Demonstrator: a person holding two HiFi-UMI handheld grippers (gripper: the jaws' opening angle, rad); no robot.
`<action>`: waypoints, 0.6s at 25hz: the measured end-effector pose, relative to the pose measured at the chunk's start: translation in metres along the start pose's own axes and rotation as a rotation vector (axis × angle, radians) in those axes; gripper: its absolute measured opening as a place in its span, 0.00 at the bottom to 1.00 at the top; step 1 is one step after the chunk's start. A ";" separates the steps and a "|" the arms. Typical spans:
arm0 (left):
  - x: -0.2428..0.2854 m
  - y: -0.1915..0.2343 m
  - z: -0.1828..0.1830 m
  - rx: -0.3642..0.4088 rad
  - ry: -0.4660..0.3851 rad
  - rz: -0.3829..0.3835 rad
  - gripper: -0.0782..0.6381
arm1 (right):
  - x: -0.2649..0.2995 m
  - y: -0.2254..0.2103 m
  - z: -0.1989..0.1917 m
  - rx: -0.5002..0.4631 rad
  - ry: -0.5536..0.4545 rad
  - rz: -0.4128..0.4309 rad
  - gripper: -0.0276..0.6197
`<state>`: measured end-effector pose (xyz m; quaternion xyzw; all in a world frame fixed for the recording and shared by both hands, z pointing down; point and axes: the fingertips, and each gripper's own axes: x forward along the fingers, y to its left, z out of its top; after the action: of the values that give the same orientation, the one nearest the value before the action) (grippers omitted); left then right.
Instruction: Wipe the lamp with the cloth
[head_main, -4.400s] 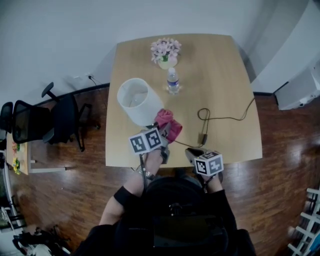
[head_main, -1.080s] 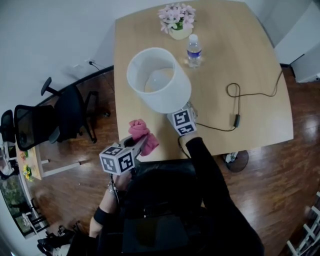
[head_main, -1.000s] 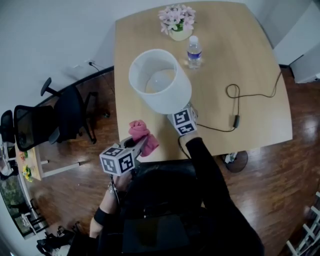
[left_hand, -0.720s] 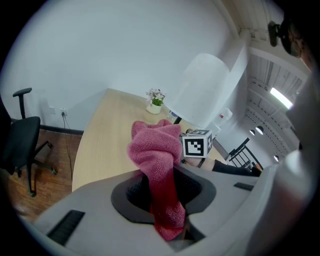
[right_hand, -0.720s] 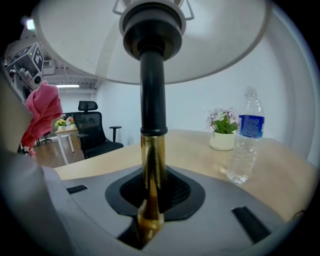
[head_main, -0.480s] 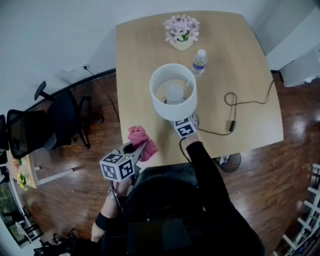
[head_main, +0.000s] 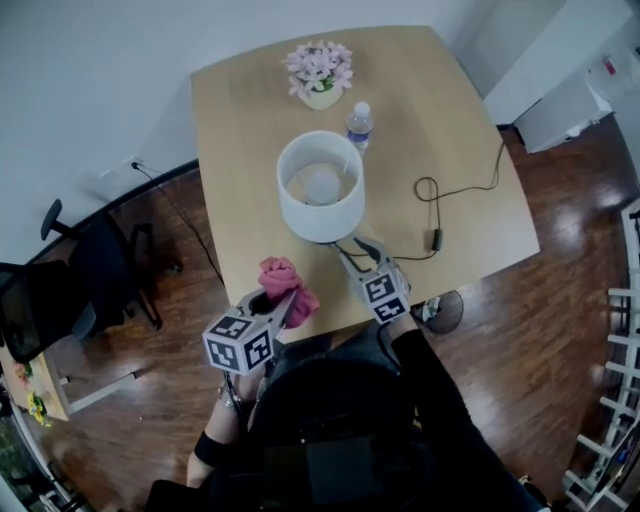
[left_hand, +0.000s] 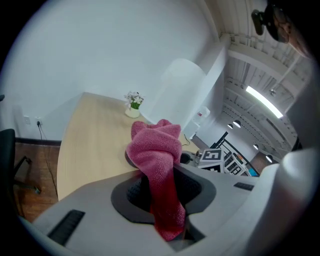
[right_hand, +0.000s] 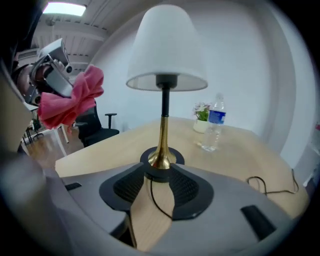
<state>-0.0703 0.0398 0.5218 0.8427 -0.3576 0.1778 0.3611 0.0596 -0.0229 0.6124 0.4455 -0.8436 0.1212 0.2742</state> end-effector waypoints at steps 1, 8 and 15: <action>0.003 -0.008 0.004 0.011 -0.008 -0.006 0.25 | -0.015 0.000 -0.003 0.022 0.004 0.002 0.30; 0.018 -0.052 0.037 0.050 -0.073 0.053 0.25 | -0.077 -0.002 0.002 0.109 -0.014 0.179 0.06; 0.036 -0.116 0.089 0.121 -0.168 0.122 0.25 | -0.095 -0.052 0.015 0.046 -0.057 0.295 0.06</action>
<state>0.0426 0.0136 0.4258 0.8514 -0.4260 0.1497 0.2670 0.1397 0.0055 0.5435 0.3260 -0.9043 0.1669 0.2192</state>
